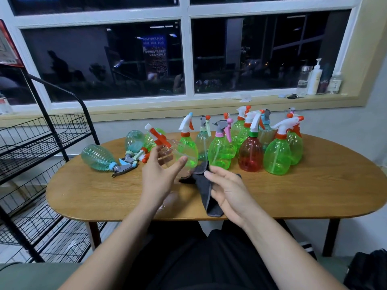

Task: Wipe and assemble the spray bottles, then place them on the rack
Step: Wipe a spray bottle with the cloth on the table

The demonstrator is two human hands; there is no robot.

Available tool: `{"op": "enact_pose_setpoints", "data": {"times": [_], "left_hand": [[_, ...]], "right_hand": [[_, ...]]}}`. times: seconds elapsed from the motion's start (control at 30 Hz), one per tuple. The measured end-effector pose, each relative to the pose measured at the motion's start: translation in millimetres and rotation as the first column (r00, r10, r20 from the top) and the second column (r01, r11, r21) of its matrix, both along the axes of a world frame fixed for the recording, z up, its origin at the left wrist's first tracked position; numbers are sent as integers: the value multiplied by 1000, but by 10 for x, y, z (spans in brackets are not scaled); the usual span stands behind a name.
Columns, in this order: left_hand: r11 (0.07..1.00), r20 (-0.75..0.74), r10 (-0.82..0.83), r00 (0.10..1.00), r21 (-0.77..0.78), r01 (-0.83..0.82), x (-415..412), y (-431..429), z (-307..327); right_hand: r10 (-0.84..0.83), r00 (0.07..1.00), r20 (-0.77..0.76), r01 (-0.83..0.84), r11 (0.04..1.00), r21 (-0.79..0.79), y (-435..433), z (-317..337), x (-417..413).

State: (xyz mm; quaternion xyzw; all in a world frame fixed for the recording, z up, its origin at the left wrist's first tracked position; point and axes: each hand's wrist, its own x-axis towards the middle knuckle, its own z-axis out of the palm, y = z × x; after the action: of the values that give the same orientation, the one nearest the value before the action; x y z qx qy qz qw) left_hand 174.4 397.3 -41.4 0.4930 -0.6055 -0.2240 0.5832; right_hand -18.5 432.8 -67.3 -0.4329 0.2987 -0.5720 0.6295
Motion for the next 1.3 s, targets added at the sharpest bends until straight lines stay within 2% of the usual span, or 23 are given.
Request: {"op": "enact_pose_setpoints", "data": {"times": [0.07, 0.2, 0.33, 0.43, 0.53, 0.7, 0.9, 1.13, 1.3], "left_hand": [[999, 56, 38, 998, 30, -40, 106, -111, -31], [991, 171, 111, 979, 58, -123, 299, -349, -103], [987, 287, 123, 950, 61, -146, 342, -559, -121], [990, 342, 89, 935, 74, -121, 293, -678, -145], [992, 384, 60, 921, 77, -97, 223, -759, -157], [995, 397, 31, 917, 77, -67, 89, -875, -136], [995, 411, -15, 911, 94, -26, -97, -1007, -101], [993, 433, -86, 897, 115, 40, -20, -986, -92], [999, 485, 26, 874, 22, -42, 342, -934, -79]], "right_hand": [[-116, 986, -122, 109, 992, -61, -50, -38, -33], [-253, 912, -324, 210, 964, -162, -116, -115, -45], [-279, 734, -619, 131, 953, -274, -57, -184, -27], [-258, 618, -743, 46, 955, -294, -28, -191, -13], [-260, 564, -784, 18, 953, -303, -31, -181, -2], [-256, 540, -802, 0, 953, -304, -23, -169, -2], [-309, 466, -829, -11, 935, -354, 2, -175, 19], [-287, 477, -831, -13, 943, -333, -6, -179, 5], [-289, 478, -829, -11, 942, -335, -6, -190, -3]]}}
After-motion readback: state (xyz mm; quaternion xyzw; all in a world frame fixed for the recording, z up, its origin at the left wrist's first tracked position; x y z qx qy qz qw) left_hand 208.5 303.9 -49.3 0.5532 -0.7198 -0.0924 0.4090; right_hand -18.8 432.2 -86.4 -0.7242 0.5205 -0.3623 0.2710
